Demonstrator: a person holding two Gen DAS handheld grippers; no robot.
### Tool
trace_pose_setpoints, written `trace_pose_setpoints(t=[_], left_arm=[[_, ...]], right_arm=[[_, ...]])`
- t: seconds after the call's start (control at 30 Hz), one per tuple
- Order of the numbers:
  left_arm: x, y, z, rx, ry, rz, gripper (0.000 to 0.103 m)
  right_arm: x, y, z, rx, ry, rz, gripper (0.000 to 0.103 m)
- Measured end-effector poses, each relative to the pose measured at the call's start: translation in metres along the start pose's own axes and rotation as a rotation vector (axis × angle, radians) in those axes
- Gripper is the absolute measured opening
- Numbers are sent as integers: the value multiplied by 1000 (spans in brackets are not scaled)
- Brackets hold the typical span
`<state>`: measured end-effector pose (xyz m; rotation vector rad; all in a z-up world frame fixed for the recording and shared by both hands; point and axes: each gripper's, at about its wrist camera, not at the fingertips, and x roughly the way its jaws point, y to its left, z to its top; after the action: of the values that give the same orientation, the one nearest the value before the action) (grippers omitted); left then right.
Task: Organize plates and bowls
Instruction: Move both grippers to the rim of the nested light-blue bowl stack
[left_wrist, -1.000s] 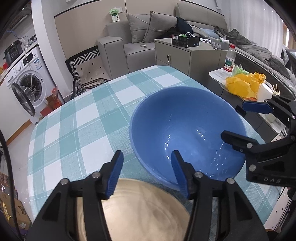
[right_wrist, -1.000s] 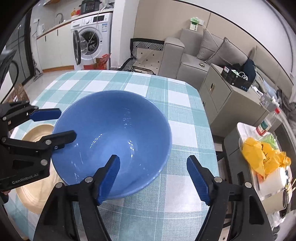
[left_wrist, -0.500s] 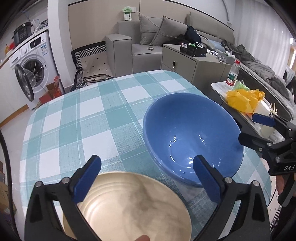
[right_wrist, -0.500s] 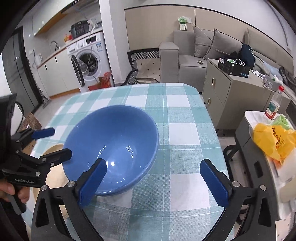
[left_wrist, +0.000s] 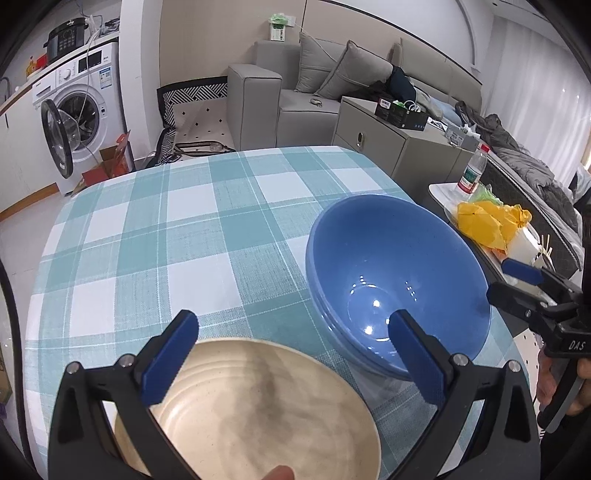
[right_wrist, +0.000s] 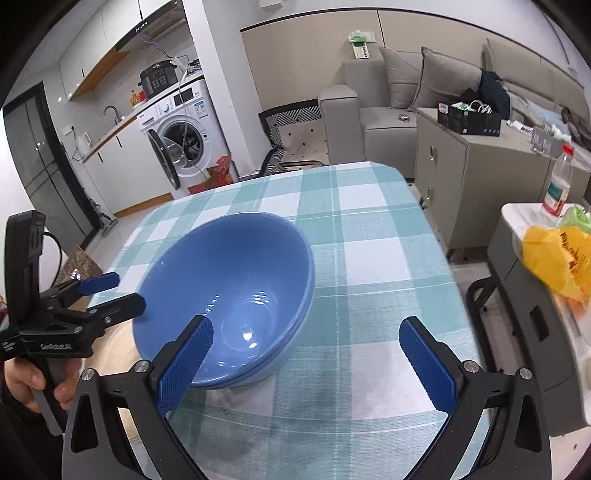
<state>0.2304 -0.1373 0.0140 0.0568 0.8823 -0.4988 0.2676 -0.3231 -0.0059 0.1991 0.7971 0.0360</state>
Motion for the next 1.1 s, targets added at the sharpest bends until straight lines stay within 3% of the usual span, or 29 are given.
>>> trace_pose_setpoints(t=[0.33, 0.93, 1.03, 1.1], left_arm=[[11, 0, 5, -34, 8, -5, 103], [20, 1, 10, -39, -9, -4, 103], [23, 3, 10, -54, -10, 1, 102], [24, 4, 10, -56, -18, 0, 101]], right_arm=[[13, 2, -4, 23, 19, 77, 103], [34, 5, -4, 53, 59, 79, 102], [36, 4, -3, 70, 66, 88, 102], [37, 3, -2, 80, 68, 105, 96]])
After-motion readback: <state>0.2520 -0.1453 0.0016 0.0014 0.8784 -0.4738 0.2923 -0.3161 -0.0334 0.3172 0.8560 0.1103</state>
